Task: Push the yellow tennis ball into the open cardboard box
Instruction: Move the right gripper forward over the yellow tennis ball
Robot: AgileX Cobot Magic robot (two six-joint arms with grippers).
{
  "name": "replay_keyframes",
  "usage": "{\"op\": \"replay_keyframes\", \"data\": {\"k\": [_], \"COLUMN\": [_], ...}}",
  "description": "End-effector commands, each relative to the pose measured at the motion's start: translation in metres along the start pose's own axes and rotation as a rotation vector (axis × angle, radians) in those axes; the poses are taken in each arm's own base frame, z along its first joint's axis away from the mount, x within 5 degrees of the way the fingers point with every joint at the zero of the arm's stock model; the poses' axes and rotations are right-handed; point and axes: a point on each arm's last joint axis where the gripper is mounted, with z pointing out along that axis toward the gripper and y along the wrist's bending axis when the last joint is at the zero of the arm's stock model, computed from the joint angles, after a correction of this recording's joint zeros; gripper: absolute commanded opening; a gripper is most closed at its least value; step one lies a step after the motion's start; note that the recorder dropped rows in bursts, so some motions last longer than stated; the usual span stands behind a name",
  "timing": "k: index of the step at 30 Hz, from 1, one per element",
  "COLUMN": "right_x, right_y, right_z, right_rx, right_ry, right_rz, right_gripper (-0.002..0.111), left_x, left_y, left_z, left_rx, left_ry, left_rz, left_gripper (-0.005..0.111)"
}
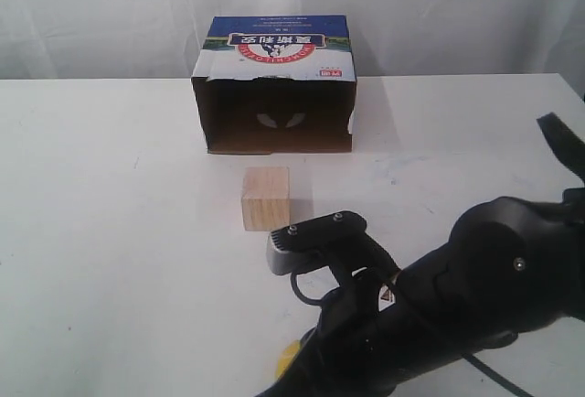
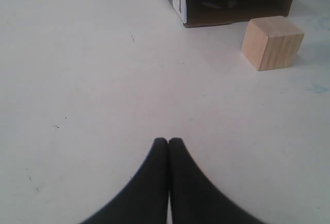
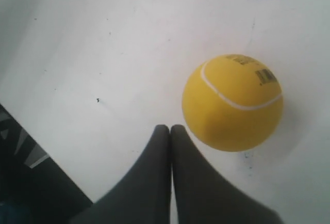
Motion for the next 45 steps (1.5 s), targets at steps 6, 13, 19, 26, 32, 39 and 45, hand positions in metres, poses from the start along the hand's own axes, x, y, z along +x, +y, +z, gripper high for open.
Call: {"op": "replay_keyframes", "data": {"k": [6,13,19,26,32,39,45], "right_x": [0.000,-0.002,-0.001,-0.001,-0.002,0.001,-0.001], "right_y": [-0.006,-0.007,-0.007,-0.007,-0.009,-0.015,-0.018], "right_z": [0.001,0.001,0.001,0.001,0.008,0.023,0.030], "right_rx": [0.068,0.079,0.077,0.075,0.088,0.104,0.117], "right_ry": [-0.013,-0.033,-0.023,-0.019,-0.020,0.030,0.022], "right_rz": [-0.060,-0.077,-0.078,-0.074,-0.079,-0.067,-0.065], "right_gripper": [0.000,0.000,0.000,0.000,0.000,0.000,0.000], "left_x": [0.001,0.001,0.001,0.001,0.001,0.001,0.001], "left_y": [-0.001,-0.001,-0.001,-0.001,-0.001,-0.001,-0.001], "left_z": [0.000,0.000,0.000,0.000,0.000,0.000,0.000], "left_rx": [0.008,0.008,0.008,0.008,0.008,0.008,0.008], "left_ry": [0.000,0.000,0.000,0.000,0.000,0.000,0.000], "left_rz": [-0.009,-0.009,-0.009,-0.009,-0.009,-0.009,-0.009], "left_gripper": [0.000,0.000,0.000,0.000,0.000,0.000,0.000]}}
